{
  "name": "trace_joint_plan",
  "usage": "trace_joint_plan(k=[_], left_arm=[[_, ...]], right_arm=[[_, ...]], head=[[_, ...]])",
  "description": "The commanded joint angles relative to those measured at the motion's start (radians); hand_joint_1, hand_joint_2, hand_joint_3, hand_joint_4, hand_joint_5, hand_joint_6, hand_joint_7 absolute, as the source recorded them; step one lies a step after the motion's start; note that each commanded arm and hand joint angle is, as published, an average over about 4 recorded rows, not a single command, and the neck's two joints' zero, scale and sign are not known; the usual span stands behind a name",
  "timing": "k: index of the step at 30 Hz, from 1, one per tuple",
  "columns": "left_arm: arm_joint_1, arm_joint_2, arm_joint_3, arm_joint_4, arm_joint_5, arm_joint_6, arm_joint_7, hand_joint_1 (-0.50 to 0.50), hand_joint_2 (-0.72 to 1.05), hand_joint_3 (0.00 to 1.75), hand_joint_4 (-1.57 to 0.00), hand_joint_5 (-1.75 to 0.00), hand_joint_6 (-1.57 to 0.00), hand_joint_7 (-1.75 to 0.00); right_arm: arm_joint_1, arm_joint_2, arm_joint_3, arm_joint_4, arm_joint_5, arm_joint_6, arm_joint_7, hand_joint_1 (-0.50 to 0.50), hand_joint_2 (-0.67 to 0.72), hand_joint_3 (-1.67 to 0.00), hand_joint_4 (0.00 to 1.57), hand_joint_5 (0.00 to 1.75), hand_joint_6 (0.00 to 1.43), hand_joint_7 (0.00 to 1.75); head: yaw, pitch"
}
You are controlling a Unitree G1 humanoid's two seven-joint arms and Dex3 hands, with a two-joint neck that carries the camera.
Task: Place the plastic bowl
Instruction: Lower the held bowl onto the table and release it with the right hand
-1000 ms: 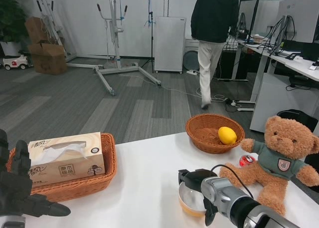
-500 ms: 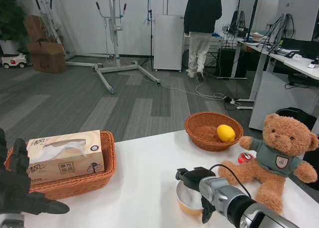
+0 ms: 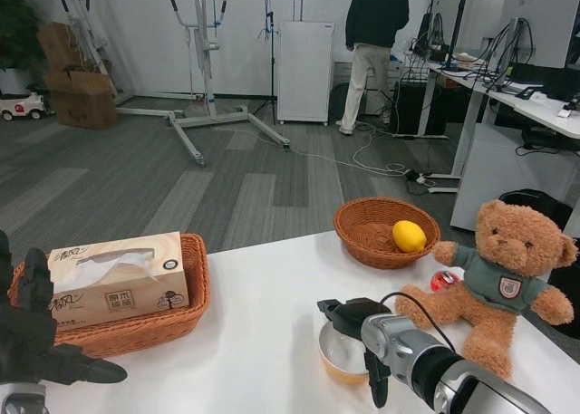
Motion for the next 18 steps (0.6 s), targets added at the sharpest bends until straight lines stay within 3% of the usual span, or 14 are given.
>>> trace_joint_plan(k=[1,12,18], left_arm=[[-0.014,0.008,0.001,0.012,-0.005,-0.004,0.000,-0.50,-0.72,0.09,0.00,0.00,0.00,0.00],[-0.015,0.008,0.001,0.012,-0.006,-0.004,0.000,-0.50,-0.72,0.09,0.00,0.00,0.00,0.00],[-0.015,0.008,0.001,0.012,-0.006,-0.004,0.000,-0.50,-0.72,0.09,0.00,0.00,0.00,0.00]], right_arm=[[0.015,0.008,0.013,0.013,0.002,-0.003,0.017,-0.42,0.22,-0.12,0.00,0.00,0.00,0.00],[0.017,0.002,0.019,-0.019,-0.015,-0.024,0.016,-0.29,0.34,-0.08,0.00,0.00,0.00,0.00],[0.075,-0.014,-0.063,-0.201,-0.037,-0.036,0.015,-0.29,0.34,-0.08,0.00,0.00,0.00,0.00]], head=[[-0.001,-0.003],[-0.002,-0.021],[-0.004,-0.026]])
